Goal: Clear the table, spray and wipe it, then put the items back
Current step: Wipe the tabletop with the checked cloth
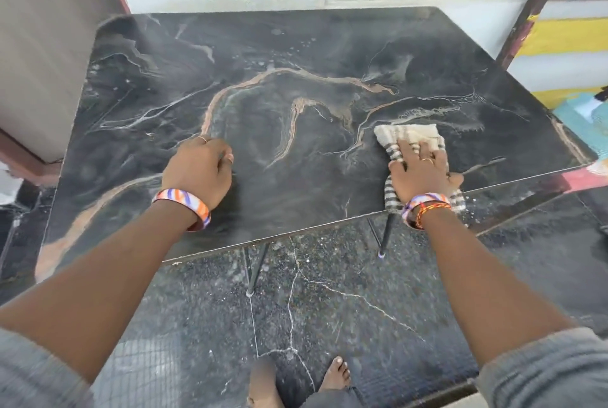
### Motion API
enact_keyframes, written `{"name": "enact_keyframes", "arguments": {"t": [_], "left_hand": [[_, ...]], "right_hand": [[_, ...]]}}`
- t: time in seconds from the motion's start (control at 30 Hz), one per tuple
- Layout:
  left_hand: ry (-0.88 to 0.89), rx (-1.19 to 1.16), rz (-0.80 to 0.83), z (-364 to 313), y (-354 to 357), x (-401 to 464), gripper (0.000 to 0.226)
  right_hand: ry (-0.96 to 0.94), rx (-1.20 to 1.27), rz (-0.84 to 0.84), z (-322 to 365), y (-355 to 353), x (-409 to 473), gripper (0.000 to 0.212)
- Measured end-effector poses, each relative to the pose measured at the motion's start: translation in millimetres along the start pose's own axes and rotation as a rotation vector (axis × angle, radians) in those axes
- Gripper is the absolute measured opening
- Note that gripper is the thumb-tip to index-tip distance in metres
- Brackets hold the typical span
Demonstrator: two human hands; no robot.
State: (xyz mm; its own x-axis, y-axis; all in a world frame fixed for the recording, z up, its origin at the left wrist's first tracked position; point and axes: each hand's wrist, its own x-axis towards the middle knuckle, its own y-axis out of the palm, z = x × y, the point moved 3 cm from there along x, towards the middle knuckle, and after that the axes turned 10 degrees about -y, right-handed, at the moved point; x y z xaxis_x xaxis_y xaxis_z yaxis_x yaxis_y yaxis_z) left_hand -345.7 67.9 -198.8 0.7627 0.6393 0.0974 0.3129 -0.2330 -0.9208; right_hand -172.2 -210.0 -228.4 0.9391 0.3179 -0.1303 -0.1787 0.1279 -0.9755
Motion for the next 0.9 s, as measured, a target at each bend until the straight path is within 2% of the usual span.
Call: {"name": "enact_keyframes", "arguments": {"t": [0.1,0.23,0.3,0.4,0.57,0.63,0.77,0.9], "left_hand": [[-0.034,0.017,0.011,4.1,-3.0,2.0,0.023],[-0.034,0.014,0.02,2.4,-6.8,13.1,0.026],[-0.037,0.011,0.03,-3.5,-8.2,20.6,0.026],[-0.028,-0.004,0.04,-15.2,-8.7,30.7,0.022],[-0.076,0.001,0.069,-33.9,-2.0,45.7,0.027],[-0.109,0.01,0.055,-34.6,1.1,51.7,0.028],[-0.131,0.045,0.071,-32.6,7.6,71.6,0.028],[-0.208,0.059,0.035,-30.9,9.8,93.0,0.027]], "right_hand": [[-0.143,-0.021,-0.011,67.6,10.7,-11.4,0.05],[-0.624,-0.038,-0.029,166.1,33.3,-54.9,0.049],[-0.748,-0.048,-0.007,182.0,39.4,-65.6,0.048],[-0.615,-0.008,-0.026,150.9,32.5,-40.1,0.046],[-0.041,-0.018,-0.092,30.7,4.2,38.7,0.053],[0.076,-0.031,-0.116,-0.9,-4.6,61.9,0.054],[0.009,0.007,-0.096,14.7,-6.9,100.8,0.053],[-0.299,-0.012,-0.073,94.8,2.5,131.3,0.053]]}}
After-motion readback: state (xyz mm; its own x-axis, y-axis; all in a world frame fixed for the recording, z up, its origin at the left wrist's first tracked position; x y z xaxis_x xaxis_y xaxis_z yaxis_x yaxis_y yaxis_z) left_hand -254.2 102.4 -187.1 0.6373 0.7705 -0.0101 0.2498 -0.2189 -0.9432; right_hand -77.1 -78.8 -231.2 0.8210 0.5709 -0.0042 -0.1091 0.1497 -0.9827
